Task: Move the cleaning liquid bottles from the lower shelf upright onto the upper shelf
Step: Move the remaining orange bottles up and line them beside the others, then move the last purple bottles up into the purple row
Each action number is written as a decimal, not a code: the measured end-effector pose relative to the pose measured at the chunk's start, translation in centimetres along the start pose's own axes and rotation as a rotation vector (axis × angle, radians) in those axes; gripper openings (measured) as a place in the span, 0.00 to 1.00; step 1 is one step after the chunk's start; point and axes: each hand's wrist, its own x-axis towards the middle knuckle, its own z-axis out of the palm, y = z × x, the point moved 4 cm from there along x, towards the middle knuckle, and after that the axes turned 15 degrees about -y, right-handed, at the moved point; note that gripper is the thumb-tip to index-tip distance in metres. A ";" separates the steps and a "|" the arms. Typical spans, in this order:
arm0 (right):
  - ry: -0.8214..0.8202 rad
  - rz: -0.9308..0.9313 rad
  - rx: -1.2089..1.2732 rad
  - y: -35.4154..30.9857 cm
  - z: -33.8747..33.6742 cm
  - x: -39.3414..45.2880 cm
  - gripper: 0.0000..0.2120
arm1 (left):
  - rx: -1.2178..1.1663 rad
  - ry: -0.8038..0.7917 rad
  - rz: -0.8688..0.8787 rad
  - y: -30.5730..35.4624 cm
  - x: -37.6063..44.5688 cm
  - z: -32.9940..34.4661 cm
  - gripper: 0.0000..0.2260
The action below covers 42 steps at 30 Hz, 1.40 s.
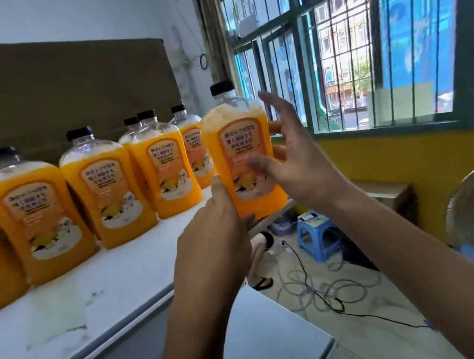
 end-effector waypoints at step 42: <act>0.155 -0.069 0.443 1.7 8.8 -13.3 0.10 | -0.563 0.255 -0.080 -5.0 -17.7 4.6 0.11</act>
